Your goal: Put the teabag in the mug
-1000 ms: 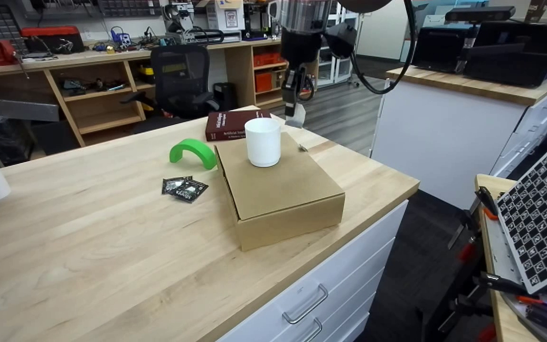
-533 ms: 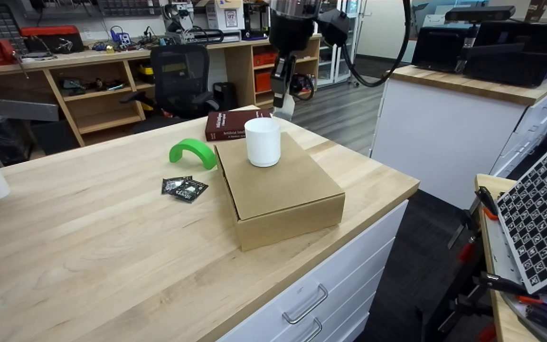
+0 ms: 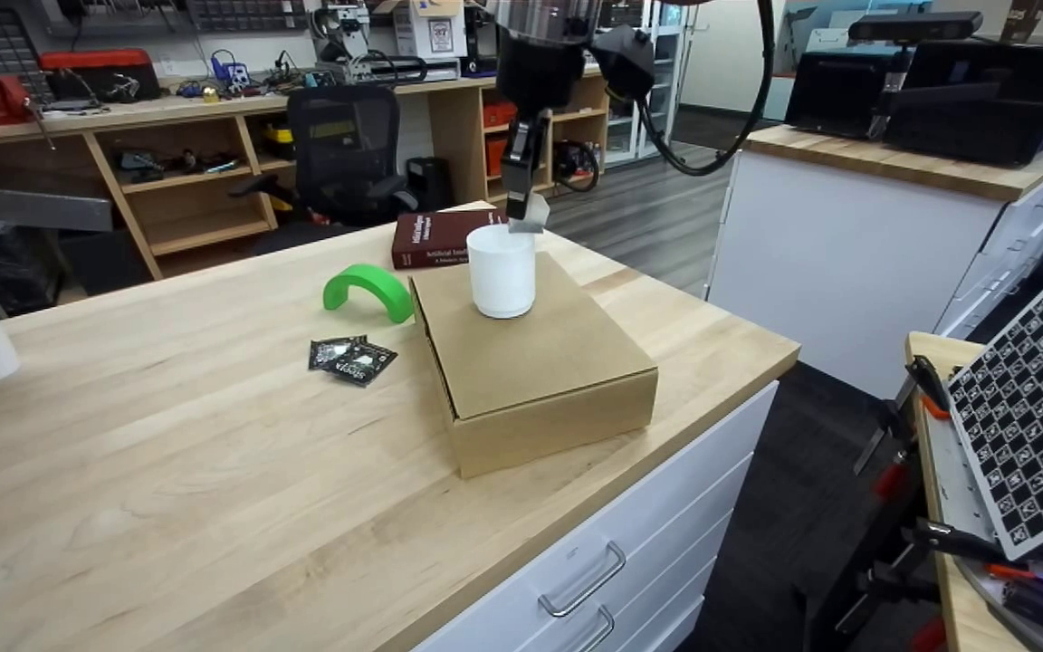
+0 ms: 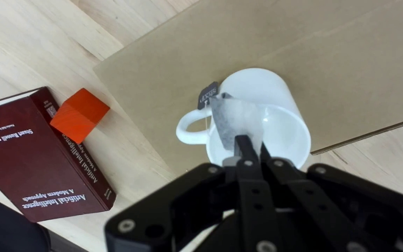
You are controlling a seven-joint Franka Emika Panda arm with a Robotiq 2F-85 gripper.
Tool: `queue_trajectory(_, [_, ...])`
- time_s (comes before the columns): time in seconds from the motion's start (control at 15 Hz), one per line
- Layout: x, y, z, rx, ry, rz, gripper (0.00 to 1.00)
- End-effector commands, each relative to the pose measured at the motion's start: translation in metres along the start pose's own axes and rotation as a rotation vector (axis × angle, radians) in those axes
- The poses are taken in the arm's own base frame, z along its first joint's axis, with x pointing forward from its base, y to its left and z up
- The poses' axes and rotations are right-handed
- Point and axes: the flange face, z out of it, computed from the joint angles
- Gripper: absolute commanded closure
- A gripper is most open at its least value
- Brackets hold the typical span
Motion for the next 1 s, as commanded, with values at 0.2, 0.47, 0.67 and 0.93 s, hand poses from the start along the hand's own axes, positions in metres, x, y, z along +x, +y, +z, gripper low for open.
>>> queue_trajectory(0.2, [0.012, -0.006, 0.002, 0.007, -0.009, -0.031, 0.98])
queue_trajectory(0.47, [0.010, -0.010, 0.018, 0.016, -0.033, -0.047, 0.98])
queue_trajectory(0.67, [0.012, -0.014, 0.027, 0.019, -0.045, -0.058, 0.98])
queue_trajectory(0.93, [0.018, -0.015, 0.028, 0.020, -0.034, -0.069, 0.98])
